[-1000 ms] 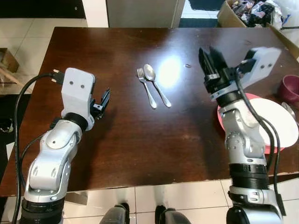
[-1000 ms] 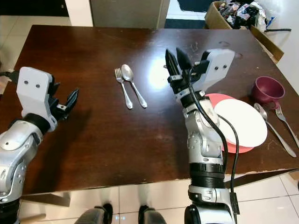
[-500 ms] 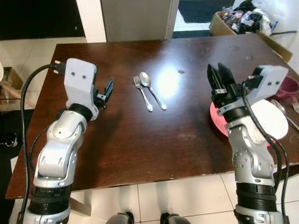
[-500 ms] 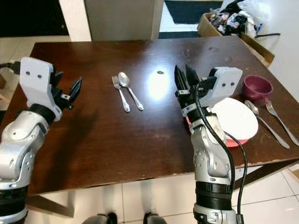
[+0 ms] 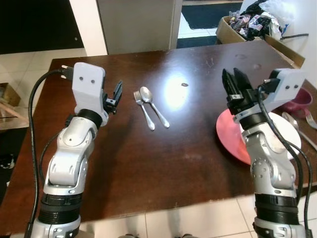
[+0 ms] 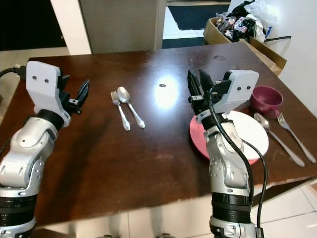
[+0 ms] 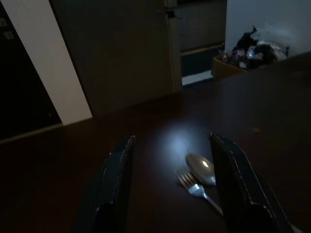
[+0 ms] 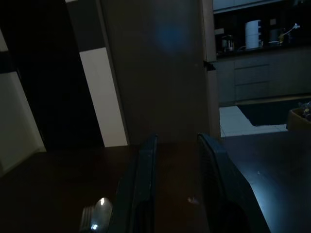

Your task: Setting the table

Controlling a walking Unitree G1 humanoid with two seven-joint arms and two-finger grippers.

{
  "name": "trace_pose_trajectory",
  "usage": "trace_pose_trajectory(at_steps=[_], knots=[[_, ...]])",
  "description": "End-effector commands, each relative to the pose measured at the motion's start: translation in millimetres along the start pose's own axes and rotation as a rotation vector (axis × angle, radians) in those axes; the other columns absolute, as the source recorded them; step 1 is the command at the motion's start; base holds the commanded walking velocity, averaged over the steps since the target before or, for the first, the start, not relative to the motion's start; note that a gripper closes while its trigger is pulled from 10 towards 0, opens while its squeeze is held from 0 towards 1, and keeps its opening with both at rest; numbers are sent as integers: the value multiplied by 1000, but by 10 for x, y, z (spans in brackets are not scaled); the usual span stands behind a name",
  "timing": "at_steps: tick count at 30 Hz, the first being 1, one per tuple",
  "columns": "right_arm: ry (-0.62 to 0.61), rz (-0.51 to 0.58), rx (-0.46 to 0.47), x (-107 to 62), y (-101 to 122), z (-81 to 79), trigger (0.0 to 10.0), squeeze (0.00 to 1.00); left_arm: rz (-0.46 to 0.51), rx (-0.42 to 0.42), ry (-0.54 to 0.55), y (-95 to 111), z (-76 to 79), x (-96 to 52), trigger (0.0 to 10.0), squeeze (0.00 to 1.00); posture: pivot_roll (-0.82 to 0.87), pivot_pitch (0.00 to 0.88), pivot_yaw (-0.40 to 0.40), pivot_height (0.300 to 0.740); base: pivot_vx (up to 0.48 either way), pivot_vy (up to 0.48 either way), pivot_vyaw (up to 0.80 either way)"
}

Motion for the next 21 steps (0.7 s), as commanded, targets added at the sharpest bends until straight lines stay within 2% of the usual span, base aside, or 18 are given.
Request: trace_pose_trajectory(at_steps=[1,5,21], knots=[[11,-10,11,-1,-16,-45,10000,0,-7,6,25,-29,-59,3,10000,0,-9,1,57,740,480,0,0],[11,-13,10,0,-21,-41,10000,0,-3,4,27,-26,-63,16,10000,0,-9,1,57,740,454,0,0],[35,-26,30,-3,-50,-65,10000,0,1,-9,17,-16,-59,16,10000,0,-9,0,59,740,0,0,0]])
Point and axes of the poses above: a point about 5 cm out from each wrist's last joint towards the gripper, its own x axis pointing out of the wrist towards the gripper, its own y axis along the axis of the wrist's last joint, z = x × y, the point moved 1 cm from there along x, pointing out of the wrist towards the gripper, and after that the axes turned 10 degrees about -x, right-handed, at the moved point
